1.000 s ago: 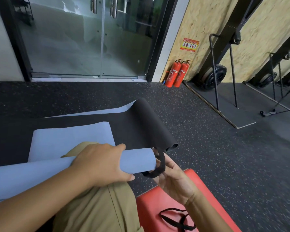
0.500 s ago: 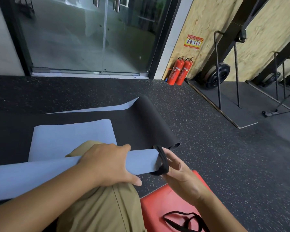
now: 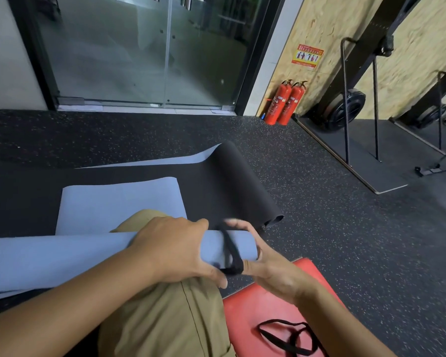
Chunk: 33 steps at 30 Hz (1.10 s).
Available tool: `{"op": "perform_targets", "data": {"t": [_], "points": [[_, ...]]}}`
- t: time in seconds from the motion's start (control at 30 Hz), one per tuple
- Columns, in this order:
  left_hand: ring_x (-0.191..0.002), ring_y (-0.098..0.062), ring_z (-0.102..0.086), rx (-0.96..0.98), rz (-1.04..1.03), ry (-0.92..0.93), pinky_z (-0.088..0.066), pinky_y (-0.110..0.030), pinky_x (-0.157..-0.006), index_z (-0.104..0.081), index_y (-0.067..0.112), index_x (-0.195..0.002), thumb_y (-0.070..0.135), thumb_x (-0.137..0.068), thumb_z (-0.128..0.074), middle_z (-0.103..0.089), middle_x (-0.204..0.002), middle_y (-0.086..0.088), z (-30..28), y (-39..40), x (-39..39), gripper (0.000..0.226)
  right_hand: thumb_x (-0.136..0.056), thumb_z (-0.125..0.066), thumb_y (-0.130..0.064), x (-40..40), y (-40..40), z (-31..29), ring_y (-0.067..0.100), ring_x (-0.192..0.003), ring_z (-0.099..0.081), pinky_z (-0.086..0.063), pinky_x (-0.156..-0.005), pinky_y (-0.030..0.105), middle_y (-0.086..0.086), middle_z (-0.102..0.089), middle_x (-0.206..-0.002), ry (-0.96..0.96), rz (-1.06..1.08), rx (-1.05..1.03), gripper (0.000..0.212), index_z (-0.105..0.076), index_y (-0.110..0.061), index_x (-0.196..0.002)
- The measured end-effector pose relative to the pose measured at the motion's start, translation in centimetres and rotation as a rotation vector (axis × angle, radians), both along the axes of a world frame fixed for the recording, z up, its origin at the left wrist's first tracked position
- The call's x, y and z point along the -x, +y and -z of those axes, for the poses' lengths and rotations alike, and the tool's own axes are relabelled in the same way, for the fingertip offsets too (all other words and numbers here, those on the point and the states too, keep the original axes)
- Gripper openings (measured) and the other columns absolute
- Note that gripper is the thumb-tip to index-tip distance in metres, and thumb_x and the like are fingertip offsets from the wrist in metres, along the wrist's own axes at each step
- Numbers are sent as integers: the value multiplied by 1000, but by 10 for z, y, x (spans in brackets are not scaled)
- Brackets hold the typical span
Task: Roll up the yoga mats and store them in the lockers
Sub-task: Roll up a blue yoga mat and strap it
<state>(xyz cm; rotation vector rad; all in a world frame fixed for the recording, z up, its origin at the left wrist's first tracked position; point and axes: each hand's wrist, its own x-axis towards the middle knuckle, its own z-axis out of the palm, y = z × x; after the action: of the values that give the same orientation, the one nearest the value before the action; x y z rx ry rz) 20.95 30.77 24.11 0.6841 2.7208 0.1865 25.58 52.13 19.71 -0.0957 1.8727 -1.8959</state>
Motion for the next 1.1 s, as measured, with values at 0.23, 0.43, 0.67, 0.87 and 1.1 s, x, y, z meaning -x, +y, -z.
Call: {"op": "perform_targets", "data": {"t": [0.23,0.43,0.67,0.87,1.1], "points": [[-71,-12,-51,-19,-3,-11,-37,-36,-59,-42,27,-103,97,-48,-64,-54,-79,10,3,-7,3,92,-69,-93,-12,5,-7,-2,17,-96,-67,-58,-83,39,9,-70,-114,220,156,-303,59,-61,-20,-118],[-118,-10,-45,-85,120,16,-45,-35,-97,-30,37,-138,95,-53,-63,-48,-128,20,6,-22,6,108,-57,-99,-37,23,-4,-34,11,-89,-67,-57,-78,36,-10,-70,-98,467,-8,-786,58,-66,-30,-104],[-125,3,-44,-20,130,76,-39,-21,-80,-20,52,-139,97,-61,-53,-23,-139,37,-1,-81,-3,96,-67,-89,-53,33,-2,-43,6,-94,-61,-52,-82,30,-13,-65,-103,579,-233,-1008,59,-61,-29,-114],[-105,-8,-57,132,129,139,-29,-27,-62,-28,40,-131,97,-68,-45,-37,-135,22,-2,-83,-5,86,-65,-75,-70,39,-27,-49,15,-102,-60,-51,-88,38,-12,-65,-105,746,-401,-1379,66,-61,-31,-116],[-106,-16,-60,121,146,143,-31,-32,-66,-32,33,-130,96,-66,-49,-44,-139,17,6,-82,-2,92,-65,-82,-68,42,-75,-54,19,-101,-62,-52,-82,38,-12,-62,-112,582,-449,-1284,71,-55,-30,-118]]}}
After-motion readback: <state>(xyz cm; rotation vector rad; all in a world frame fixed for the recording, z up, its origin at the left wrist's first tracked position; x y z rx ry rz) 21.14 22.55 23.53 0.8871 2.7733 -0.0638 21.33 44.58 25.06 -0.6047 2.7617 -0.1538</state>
